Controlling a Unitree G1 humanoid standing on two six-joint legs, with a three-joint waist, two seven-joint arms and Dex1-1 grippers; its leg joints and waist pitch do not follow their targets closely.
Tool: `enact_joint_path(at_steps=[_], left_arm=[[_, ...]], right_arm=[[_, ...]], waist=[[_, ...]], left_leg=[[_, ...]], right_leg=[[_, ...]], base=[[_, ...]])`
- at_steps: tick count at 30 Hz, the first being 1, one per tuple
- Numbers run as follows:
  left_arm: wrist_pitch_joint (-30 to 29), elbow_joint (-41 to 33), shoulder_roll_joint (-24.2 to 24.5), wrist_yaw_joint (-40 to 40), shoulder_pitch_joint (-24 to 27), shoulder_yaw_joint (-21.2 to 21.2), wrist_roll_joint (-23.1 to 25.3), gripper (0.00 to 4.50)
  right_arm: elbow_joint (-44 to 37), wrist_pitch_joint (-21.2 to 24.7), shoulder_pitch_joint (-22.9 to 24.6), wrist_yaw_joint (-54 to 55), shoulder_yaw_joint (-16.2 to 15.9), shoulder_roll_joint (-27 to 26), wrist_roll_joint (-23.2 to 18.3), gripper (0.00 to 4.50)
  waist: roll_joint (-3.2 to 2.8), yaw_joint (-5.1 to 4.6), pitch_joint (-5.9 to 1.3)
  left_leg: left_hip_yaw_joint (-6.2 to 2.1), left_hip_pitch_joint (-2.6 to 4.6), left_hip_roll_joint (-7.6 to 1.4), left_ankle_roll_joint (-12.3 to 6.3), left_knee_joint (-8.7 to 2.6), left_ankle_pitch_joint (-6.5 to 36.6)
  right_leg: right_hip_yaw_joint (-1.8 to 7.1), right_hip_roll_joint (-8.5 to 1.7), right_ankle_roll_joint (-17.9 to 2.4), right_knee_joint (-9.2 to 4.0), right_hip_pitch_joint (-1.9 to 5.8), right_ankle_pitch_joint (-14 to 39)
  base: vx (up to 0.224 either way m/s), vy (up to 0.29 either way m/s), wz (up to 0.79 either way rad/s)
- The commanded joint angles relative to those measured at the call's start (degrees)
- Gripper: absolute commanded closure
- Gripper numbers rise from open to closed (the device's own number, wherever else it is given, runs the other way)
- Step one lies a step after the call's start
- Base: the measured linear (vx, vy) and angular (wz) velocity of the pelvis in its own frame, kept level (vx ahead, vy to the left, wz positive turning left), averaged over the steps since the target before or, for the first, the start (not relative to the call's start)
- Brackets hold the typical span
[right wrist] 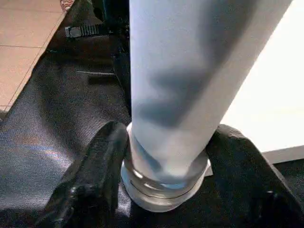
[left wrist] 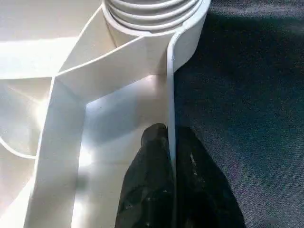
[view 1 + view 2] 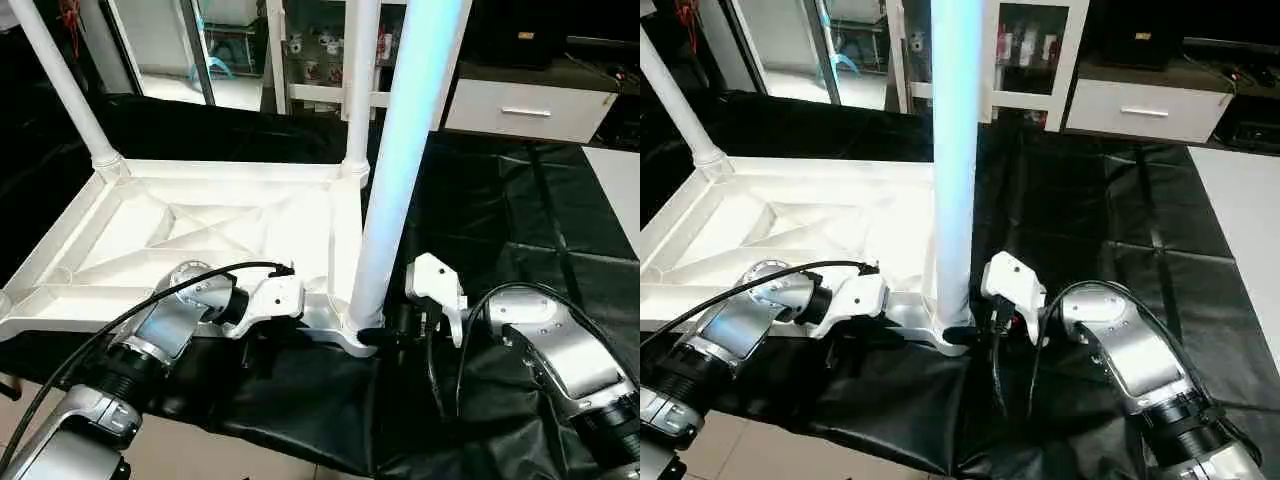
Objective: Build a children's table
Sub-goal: Rotate leg to tighten
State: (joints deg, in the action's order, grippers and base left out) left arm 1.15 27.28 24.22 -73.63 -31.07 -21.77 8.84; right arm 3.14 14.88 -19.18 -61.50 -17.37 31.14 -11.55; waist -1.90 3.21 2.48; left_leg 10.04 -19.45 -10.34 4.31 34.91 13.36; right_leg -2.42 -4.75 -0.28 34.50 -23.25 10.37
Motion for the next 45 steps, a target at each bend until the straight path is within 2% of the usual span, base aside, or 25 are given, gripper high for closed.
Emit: enact_joint_path(at_steps=[1,6,12,13,15,17,18,19,22,26,33,43,44,45], left_arm=[[0.90,-0.84,-1.59,0.07,0.63,-1.04,-1.64,4.50],[0.58,-1.09,-1.60,0.12,1.00,-1.07,-1.69,4.50],[0.45,-1.27,-1.39,0.27,1.49,-0.89,-1.81,4.50],[0.45,-1.27,-1.38,0.27,1.49,-0.89,-1.80,4.50],[0.48,-1.24,-1.34,0.37,1.51,-0.87,-1.76,4.50],[0.44,-1.32,-1.38,0.43,1.56,-0.85,-1.81,4.50],[0.43,-1.36,-1.41,0.45,1.58,-0.84,-1.83,4.50],[0.37,-1.47,-1.45,0.53,1.65,-0.85,-1.84,4.50],[0.29,-1.52,-1.60,0.69,1.71,-0.89,-1.80,4.50],[0.29,-1.52,-1.55,0.71,1.68,-0.90,-1.77,4.50],[0.62,-0.99,-1.26,0.84,1.30,-0.90,-1.60,4.50],[0.62,-1.16,-1.17,1.11,1.48,-0.95,-1.50,4.50],[0.59,-1.21,-1.17,1.16,1.49,-0.94,-1.50,4.50],[0.57,-1.24,-1.17,1.19,1.51,-0.92,-1.50,4.50]], right_arm=[[0.09,-0.73,-0.07,-2.83,-1.43,-0.09,-0.51,2.13],[-0.37,-0.44,0.39,-3.95,-1.80,0.13,-0.85,2.40],[-0.17,-1.64,0.68,-4.52,-2.11,0.70,0.14,2.47],[-0.16,-1.70,0.67,-4.50,-2.12,0.71,0.20,2.12],[0.18,-0.78,0.42,-3.83,-1.60,0.04,-0.28,1.78],[0.26,-0.55,0.36,-3.47,-1.47,-0.50,-0.49,1.76],[0.25,-0.50,0.38,-3.45,-1.49,-0.63,-0.52,1.66],[0.11,-0.42,0.52,-3.38,-1.66,-0.88,-0.45,1.51],[0.38,-1.09,0.88,-2.77,-2.30,-1.61,0.23,1.20],[1.06,-1.77,0.95,-1.85,-2.60,-2.29,0.94,1.20],[1.48,-1.95,1.08,-1.52,-2.46,-2.92,1.34,1.20],[4.33,-5.09,0.61,-0.45,-3.76,-3.42,4.60,1.20],[4.44,-5.48,0.54,-0.12,-3.69,-3.60,4.81,1.20],[4.55,-5.73,0.49,0.10,-3.66,-3.75,4.96,1.20]], waist=[[1.96,-0.39,-3.33],[2.11,-0.38,-3.34],[2.27,-0.41,-3.34],[2.31,-0.42,-3.37],[2.32,-0.42,-3.35],[2.31,-0.42,-3.36],[2.30,-0.48,-3.30],[2.54,-0.54,-3.28],[2.43,-0.59,-3.17],[2.43,-0.82,-3.09],[2.48,-1.13,-3.12],[2.56,-1.28,-3.09],[2.84,-1.33,-3.08],[2.66,-1.28,-3.06]], left_leg=[[-0.22,-0.62,-2.30,-6.86,-4.01,2.88],[-0.22,-0.64,-2.32,-6.96,-4.00,2.79],[-0.25,-0.67,-2.33,-7.25,-4.00,2.42],[-0.23,-0.70,-2.30,-7.27,-3.97,2.39],[-0.22,-0.71,-2.26,-7.31,-3.96,2.44],[-0.22,-0.72,-2.25,-7.22,-3.95,2.52],[-0.24,-0.77,-2.26,-7.19,-3.99,2.73],[-0.23,-0.74,-2.27,-7.01,-4.02,3.12],[-0.26,-0.72,-2.27,-6.36,-4.11,4.25],[-0.32,-0.66,-2.25,-5.59,-4.24,5.51],[-0.41,-0.78,-2.21,-5.92,-4.27,5.67],[-0.40,-0.79,-2.21,-5.68,-4.29,6.17],[-0.37,-0.86,-2.17,-5.77,-4.28,6.26],[-0.42,-0.81,-2.20,-5.72,-4.32,6.36]], right_leg=[[2.26,-3.09,-13.61,-3.15,3.10,9.53],[2.25,-3.08,-13.51,-3.13,3.10,9.65],[2.19,-3.10,-13.45,-3.06,3.07,9.47],[2.19,-3.10,-13.37,-3.06,3.10,9.49],[2.20,-3.11,-13.30,-3.10,3.10,9.71],[2.18,-3.11,-13.24,-3.12,3.09,10.01],[2.19,-3.11,-13.21,-3.14,3.06,10.23],[2.17,-3.10,-13.02,-3.23,3.07,10.88],[2.21,-3.12,-12.50,-3.42,2.97,12.74],[2.22,-3.07,-12.21,-3.54,2.85,13.78],[2.20,-3.16,-12.64,-3.45,2.99,12.96],[2.22,-3.20,-12.40,-3.55,2.90,13.91],[2.21,-3.18,-12.33,-3.59,2.92,14.09],[2.21,-3.25,-12.37,-3.58,2.90,14.37]], base=[[0.000,0.000,0.00],[0.000,0.000,0.00],[0.000,0.000,0.00],[0.000,0.000,0.00],[0.000,0.000,0.00],[0.000,0.000,0.00],[0.000,0.000,0.00],[0.000,0.000,0.00],[0.000,0.000,0.00],[0.000,0.000,0.00],[0.000,0.000,0.00],[0.000,0.000,0.00],[0.000,0.000,0.00],[0.000,0.000,0.00]])
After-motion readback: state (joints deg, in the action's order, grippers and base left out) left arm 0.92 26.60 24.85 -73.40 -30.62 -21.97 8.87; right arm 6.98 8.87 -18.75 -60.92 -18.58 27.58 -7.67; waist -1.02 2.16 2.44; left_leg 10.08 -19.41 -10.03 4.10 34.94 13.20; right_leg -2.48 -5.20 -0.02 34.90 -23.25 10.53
